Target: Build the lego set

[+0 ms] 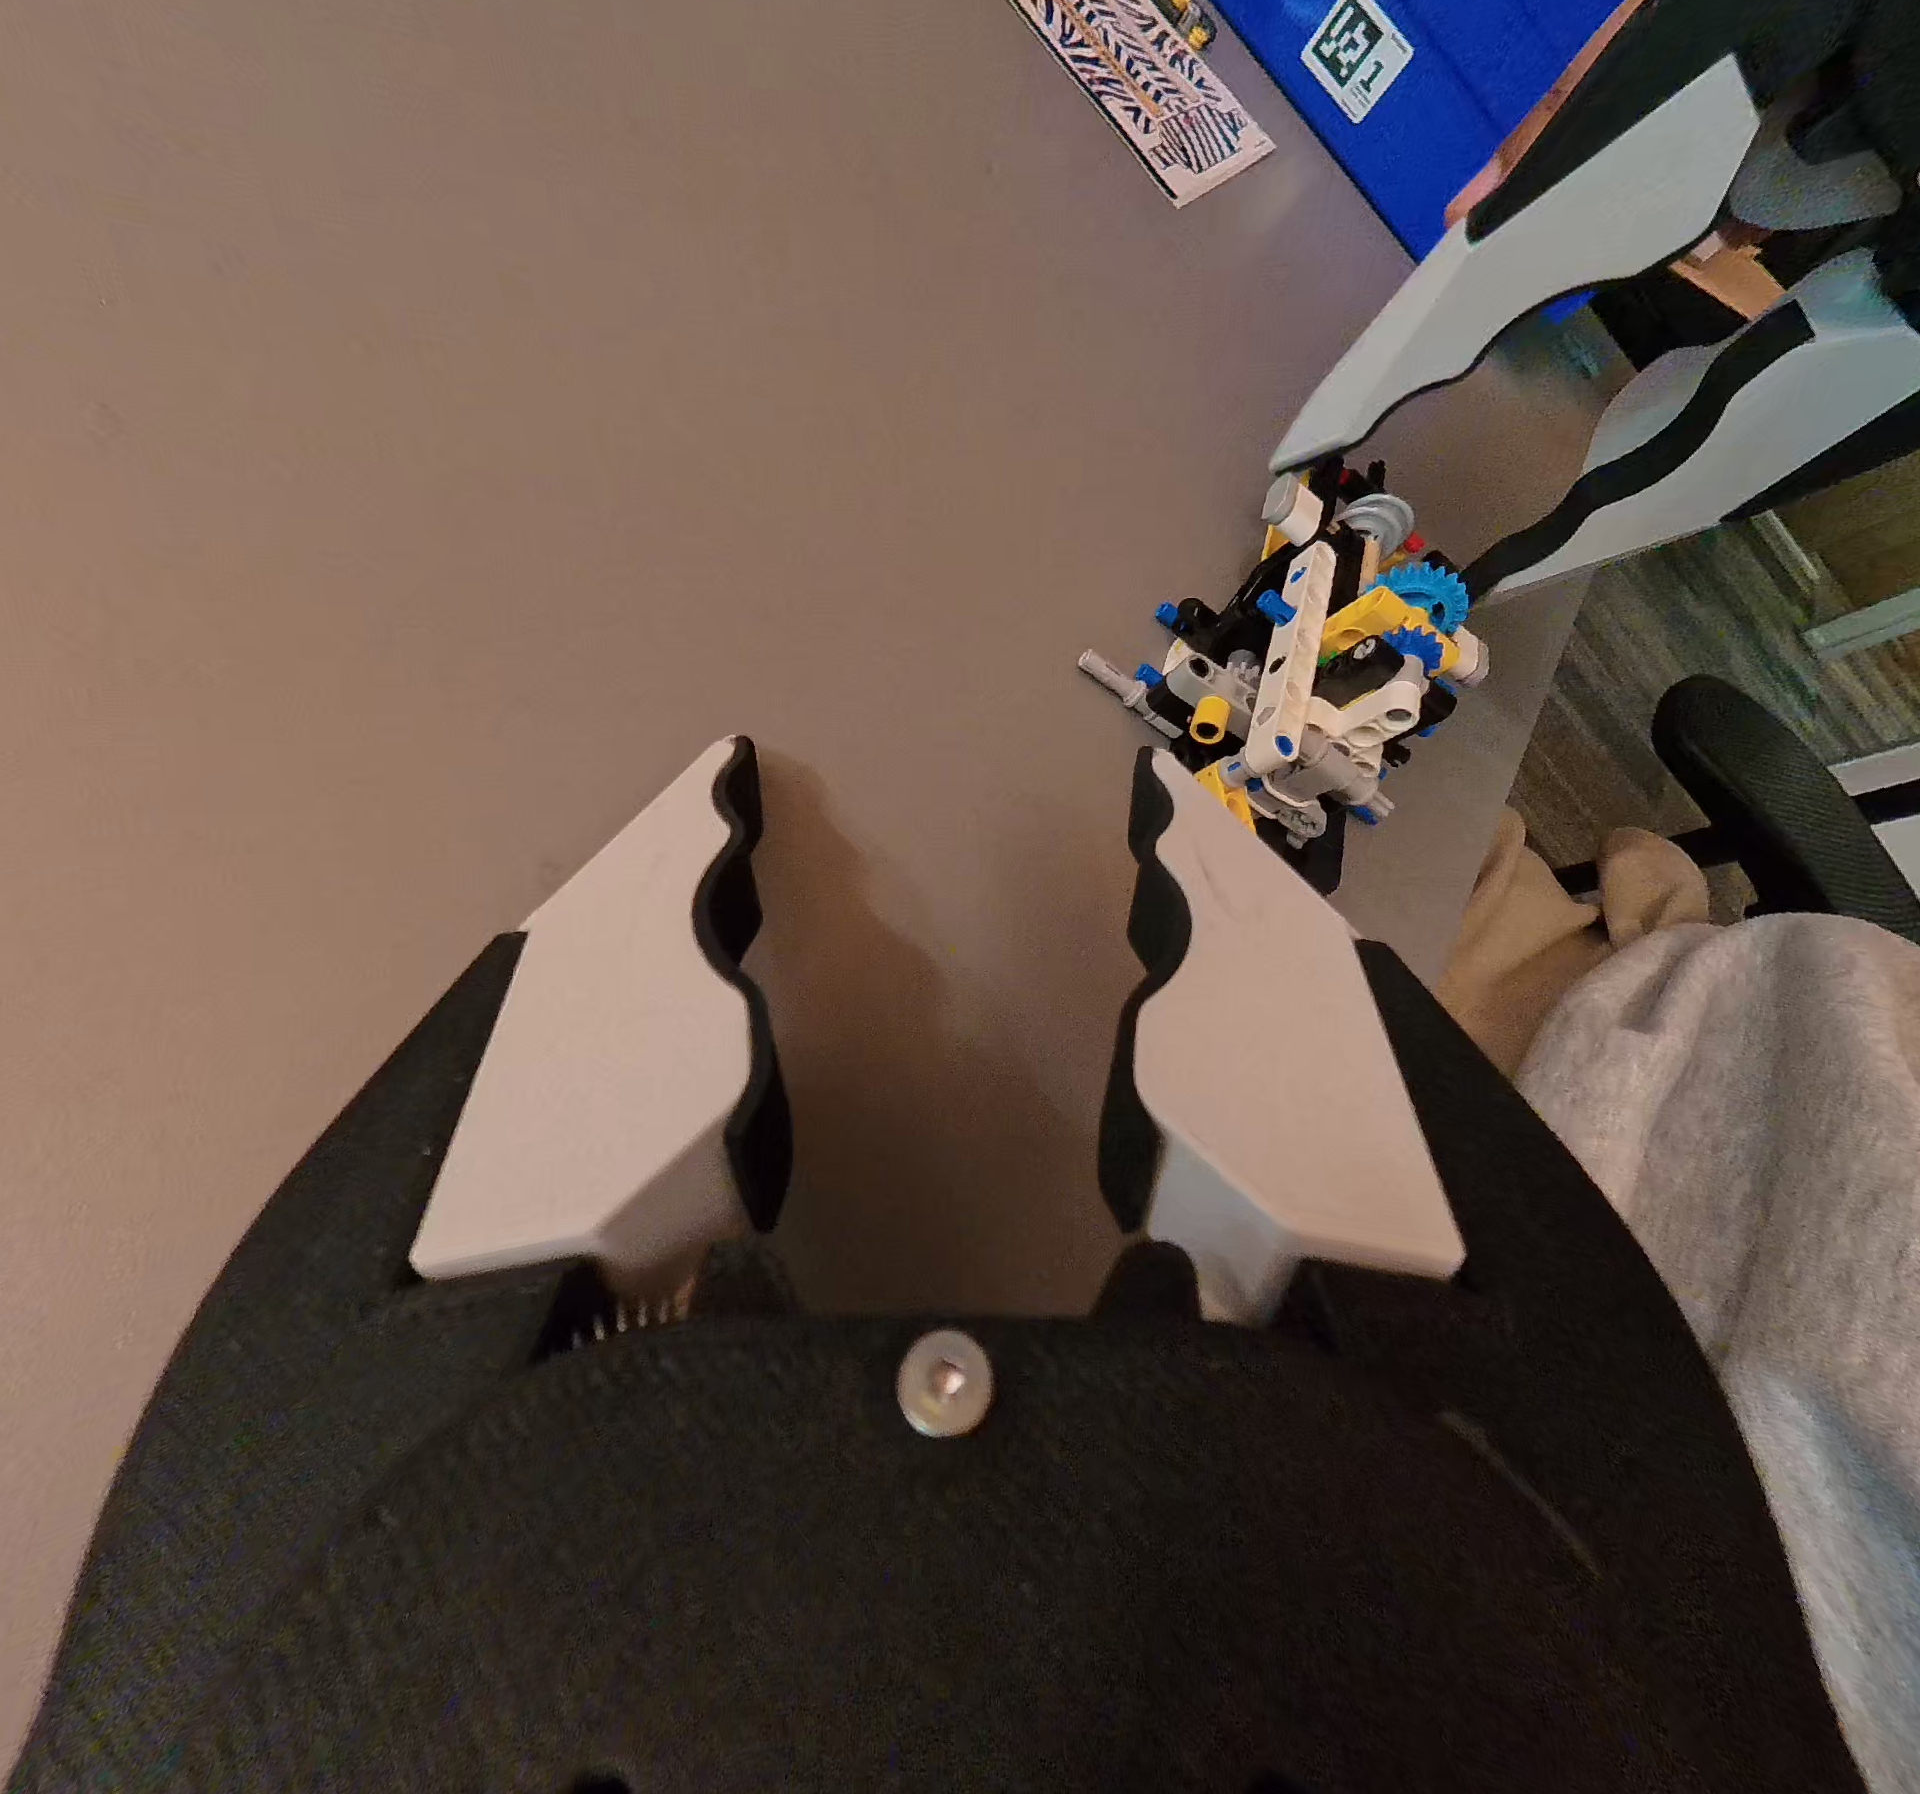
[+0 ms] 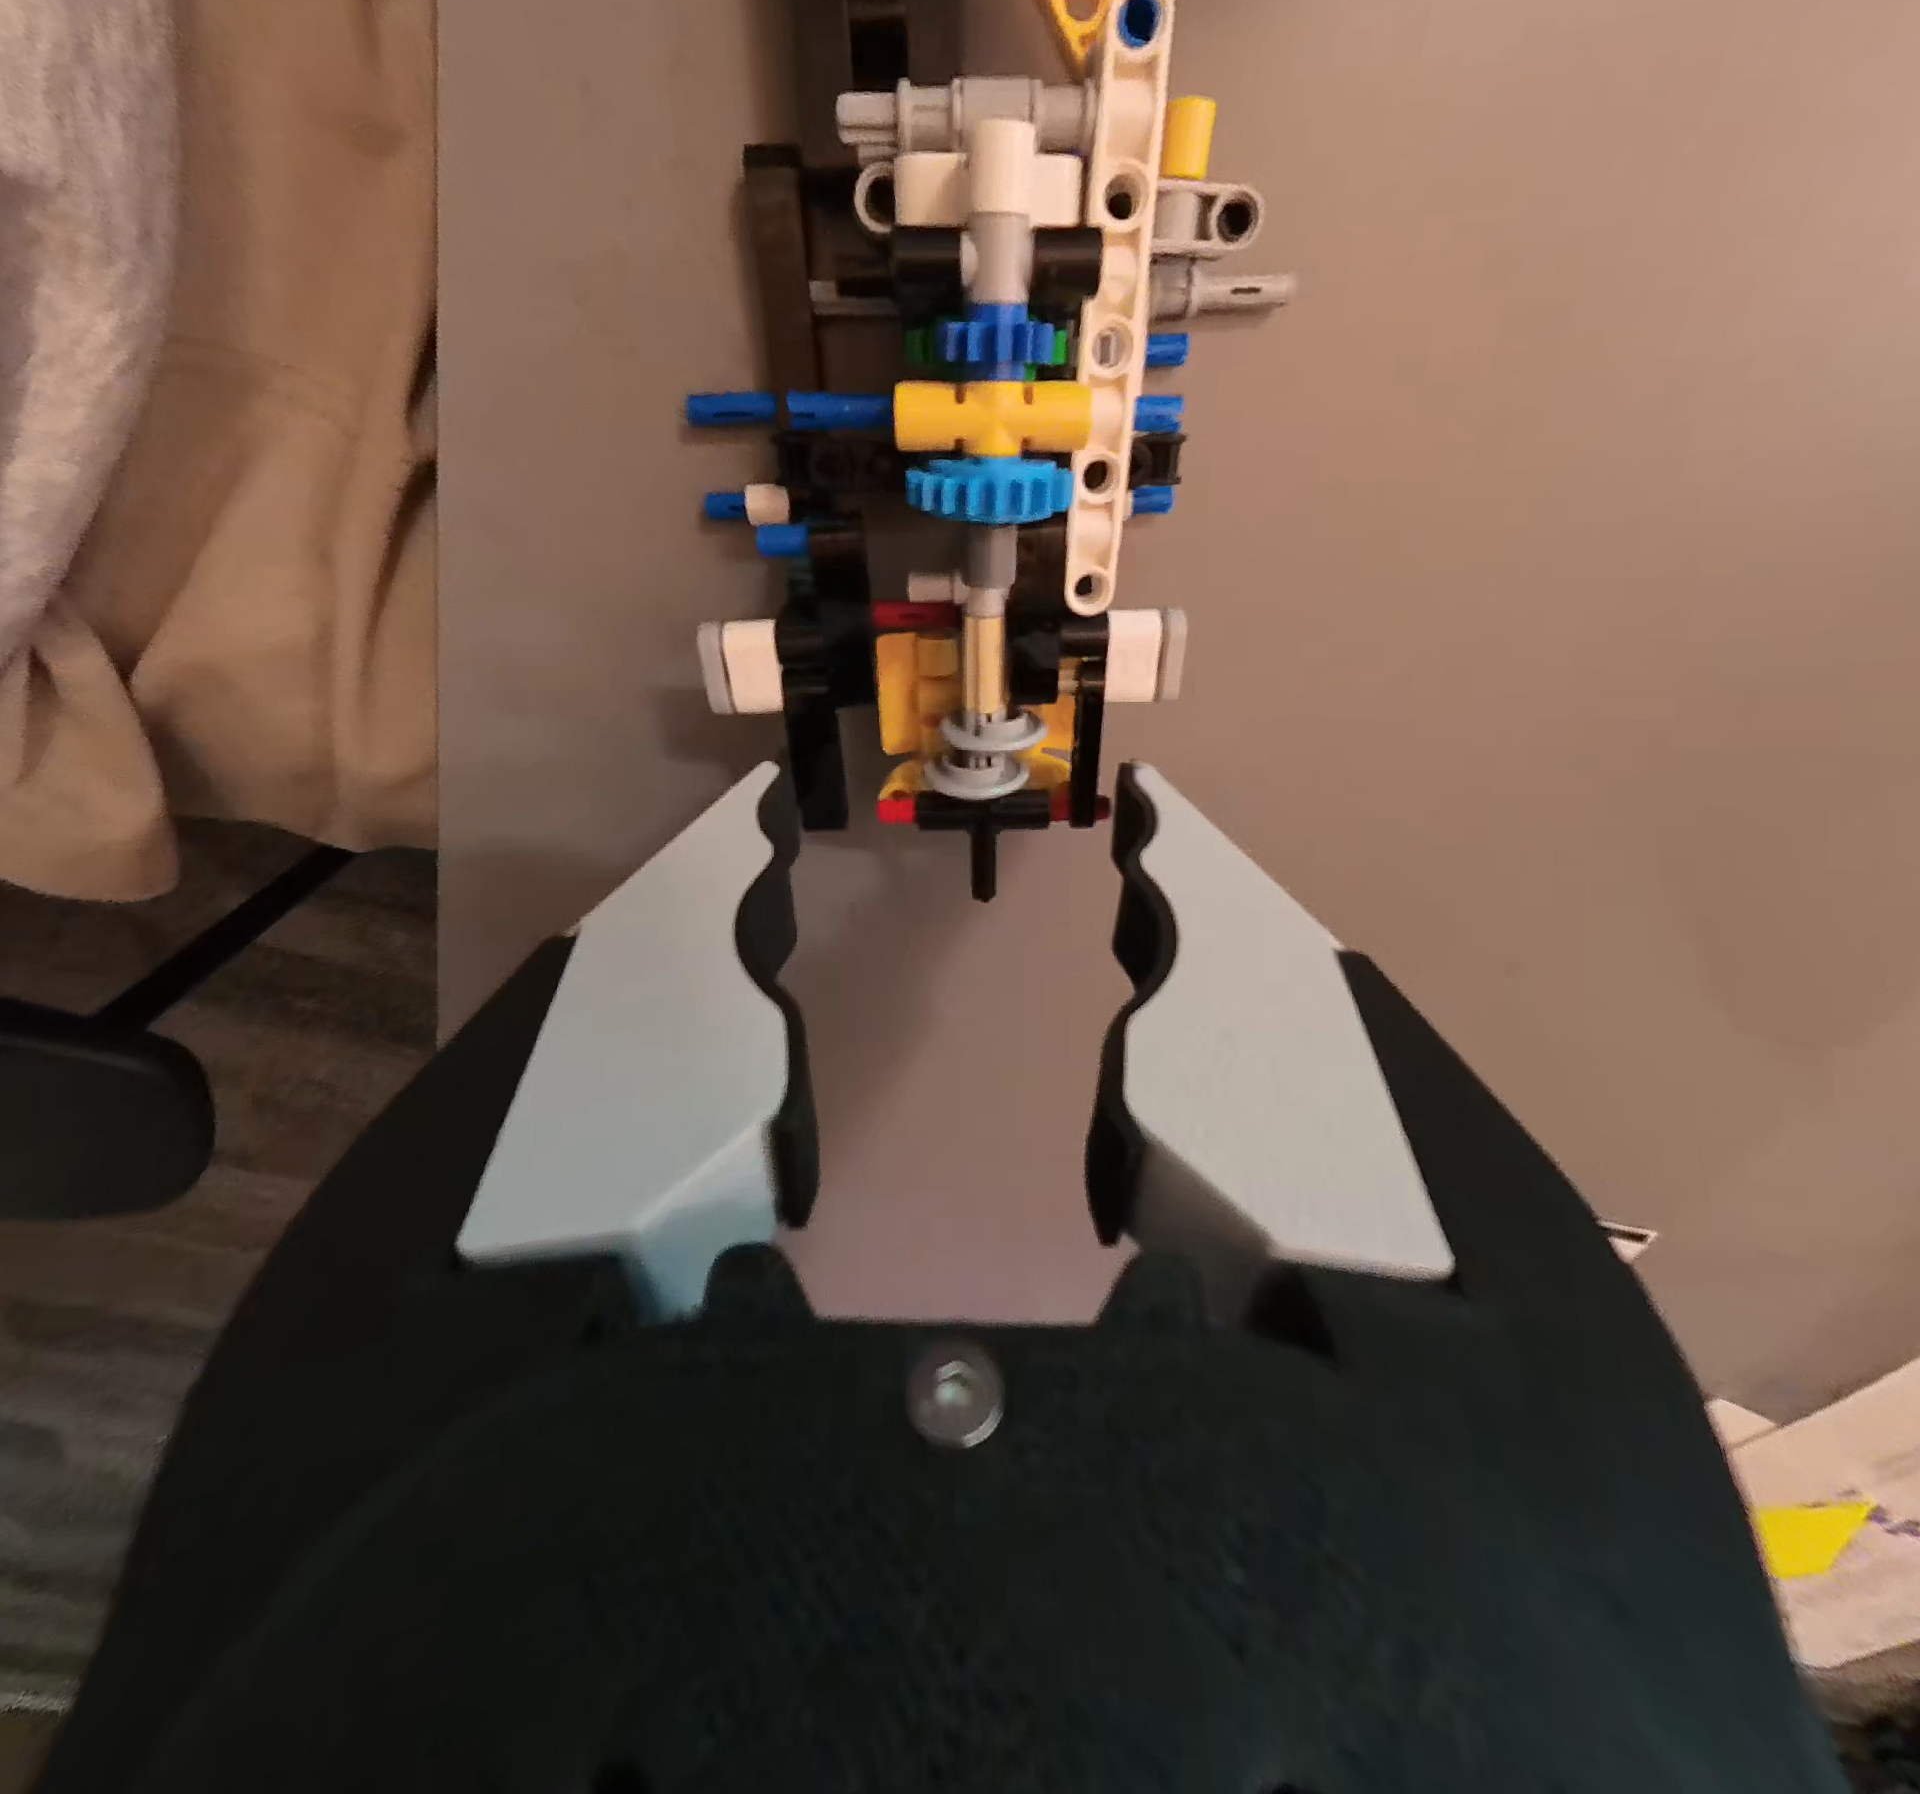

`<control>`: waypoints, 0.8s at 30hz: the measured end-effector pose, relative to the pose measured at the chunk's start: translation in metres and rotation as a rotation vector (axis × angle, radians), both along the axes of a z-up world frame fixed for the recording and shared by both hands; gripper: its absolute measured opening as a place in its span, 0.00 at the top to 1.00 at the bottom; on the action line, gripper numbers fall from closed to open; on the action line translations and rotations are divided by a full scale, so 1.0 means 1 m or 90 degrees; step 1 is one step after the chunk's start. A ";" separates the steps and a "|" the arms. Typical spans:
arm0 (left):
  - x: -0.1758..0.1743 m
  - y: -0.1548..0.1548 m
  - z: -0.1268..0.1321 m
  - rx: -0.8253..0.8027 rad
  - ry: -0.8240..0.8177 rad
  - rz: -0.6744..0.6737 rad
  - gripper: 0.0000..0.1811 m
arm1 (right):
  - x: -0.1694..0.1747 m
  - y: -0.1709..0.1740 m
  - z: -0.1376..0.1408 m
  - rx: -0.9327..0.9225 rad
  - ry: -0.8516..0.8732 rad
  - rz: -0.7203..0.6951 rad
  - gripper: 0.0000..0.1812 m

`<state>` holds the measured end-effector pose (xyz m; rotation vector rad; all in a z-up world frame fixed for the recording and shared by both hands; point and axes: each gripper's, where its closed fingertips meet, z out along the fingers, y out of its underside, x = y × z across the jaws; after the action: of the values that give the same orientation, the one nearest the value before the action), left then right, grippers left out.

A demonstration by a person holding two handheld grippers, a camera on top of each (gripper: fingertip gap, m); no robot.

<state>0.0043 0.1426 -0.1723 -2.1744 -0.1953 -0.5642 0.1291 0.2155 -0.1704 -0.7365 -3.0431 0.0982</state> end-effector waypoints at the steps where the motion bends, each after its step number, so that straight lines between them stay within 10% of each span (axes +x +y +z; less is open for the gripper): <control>1: 0.000 0.000 0.000 0.000 0.000 0.000 0.60 | 0.000 0.000 0.000 0.001 -0.004 0.001 0.67; 19: 0.003 0.000 0.001 0.002 -0.001 -0.009 0.60 | 0.003 0.000 0.000 0.010 0.005 -0.009 0.71; 24: 0.032 -0.006 0.025 0.081 -0.048 -0.127 0.51 | 0.004 0.000 -0.001 0.011 0.010 -0.012 0.71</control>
<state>0.0362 0.1370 -0.1469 -2.0634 0.0176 -0.7504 0.1327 0.2156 -0.1709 -0.7599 -3.0175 0.0758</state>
